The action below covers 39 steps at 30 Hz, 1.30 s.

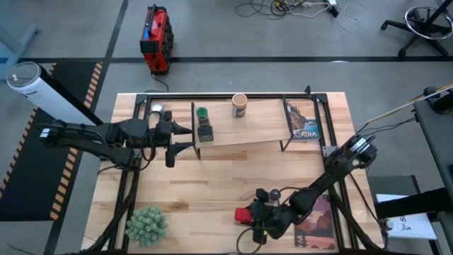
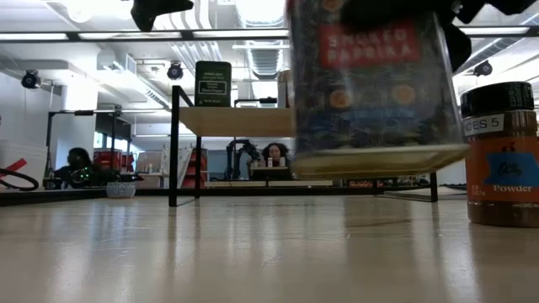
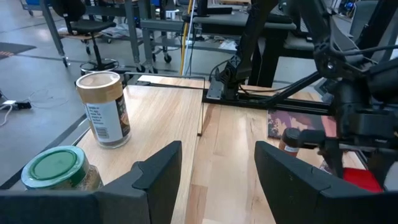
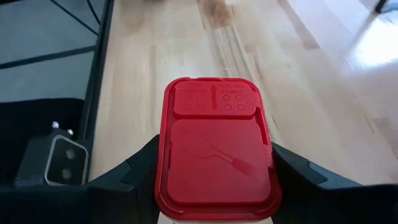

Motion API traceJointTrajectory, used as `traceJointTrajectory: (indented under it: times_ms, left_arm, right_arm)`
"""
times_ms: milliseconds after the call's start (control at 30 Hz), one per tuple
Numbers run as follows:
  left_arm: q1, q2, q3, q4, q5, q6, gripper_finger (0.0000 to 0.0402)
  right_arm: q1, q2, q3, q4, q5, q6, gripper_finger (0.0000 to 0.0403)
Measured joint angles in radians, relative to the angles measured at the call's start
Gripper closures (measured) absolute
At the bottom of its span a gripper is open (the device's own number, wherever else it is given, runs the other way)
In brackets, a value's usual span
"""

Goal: Shelf spices
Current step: Remove the red seasoning can from the shelf

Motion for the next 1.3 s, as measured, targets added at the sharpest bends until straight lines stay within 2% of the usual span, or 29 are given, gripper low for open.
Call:
traceJointTrajectory:
  times_ms: [333, 533, 700, 1100, 1300]
  left_arm:
    - [0.0, 0.0, 0.0, 0.023, 0.0, 0.014, 0.0209]
    - [0.0, 0.0, 0.0, 0.023, 0.0, 0.014, 0.0209]
    - [0.0, 0.0, 0.0, 0.027, 0.0, 0.014, 0.0209]
    - [-0.001, 0.0, 0.0, 0.027, 0.0, 0.015, 0.0209]
    - [-0.001, 0.0, 0.0, 0.03, 0.0, 0.015, 0.0209]
  right_arm:
    - [0.007, 0.138, 0.133, -0.09, 0.018, 0.059, 0.0207]
    - [0.018, 0.127, 0.158, -0.181, 0.064, 0.073, 0.0207]
    - [0.02, 0.127, 0.157, -0.2, 0.041, 0.083, 0.0206]
    - [0.017, 0.121, 0.157, -0.263, -0.004, 0.131, 0.0145]
    - [0.017, 0.069, 0.158, -0.326, -0.004, 0.15, 0.0125]
